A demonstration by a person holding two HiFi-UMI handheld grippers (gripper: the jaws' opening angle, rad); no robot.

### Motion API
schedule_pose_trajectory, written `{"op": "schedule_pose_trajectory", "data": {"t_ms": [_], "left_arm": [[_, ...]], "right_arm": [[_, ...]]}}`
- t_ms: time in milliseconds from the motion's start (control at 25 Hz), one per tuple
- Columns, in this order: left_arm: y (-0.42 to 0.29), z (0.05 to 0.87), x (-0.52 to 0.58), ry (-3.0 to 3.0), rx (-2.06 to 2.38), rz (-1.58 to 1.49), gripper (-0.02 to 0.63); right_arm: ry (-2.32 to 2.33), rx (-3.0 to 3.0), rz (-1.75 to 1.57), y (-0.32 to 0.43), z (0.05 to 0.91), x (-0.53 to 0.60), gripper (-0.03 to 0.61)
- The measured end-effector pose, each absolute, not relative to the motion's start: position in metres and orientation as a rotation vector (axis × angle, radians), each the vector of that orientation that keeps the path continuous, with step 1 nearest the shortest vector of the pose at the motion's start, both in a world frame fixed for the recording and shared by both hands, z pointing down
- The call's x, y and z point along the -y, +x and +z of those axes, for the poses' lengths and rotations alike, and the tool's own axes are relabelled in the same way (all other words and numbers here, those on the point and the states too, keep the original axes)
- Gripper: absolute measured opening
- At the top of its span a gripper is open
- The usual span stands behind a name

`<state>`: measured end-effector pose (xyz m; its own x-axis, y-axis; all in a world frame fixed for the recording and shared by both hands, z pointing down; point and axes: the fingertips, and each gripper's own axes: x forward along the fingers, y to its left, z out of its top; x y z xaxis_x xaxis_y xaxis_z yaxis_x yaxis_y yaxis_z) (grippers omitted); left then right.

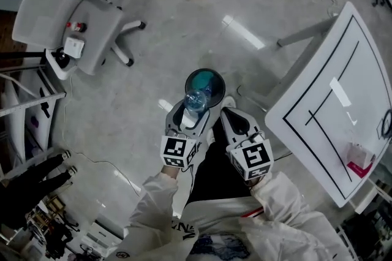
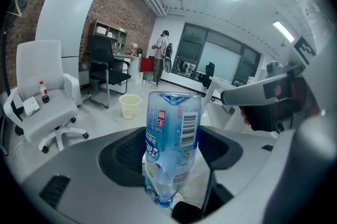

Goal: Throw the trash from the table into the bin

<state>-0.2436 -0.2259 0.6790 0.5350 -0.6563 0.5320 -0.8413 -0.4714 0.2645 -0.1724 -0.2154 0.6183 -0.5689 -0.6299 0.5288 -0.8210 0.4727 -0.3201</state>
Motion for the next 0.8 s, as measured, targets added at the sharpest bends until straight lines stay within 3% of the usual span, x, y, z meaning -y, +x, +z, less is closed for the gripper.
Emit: {"op": "schedule_pose_trajectory", "data": {"t_ms": [800], "left_arm": [[-0.229,0.909,0.254,2.193,1.2,0.523,0.311]], "right_arm": [[1.219,2.281,0.848,-0.155,0.822,0.231,0.02]]}}
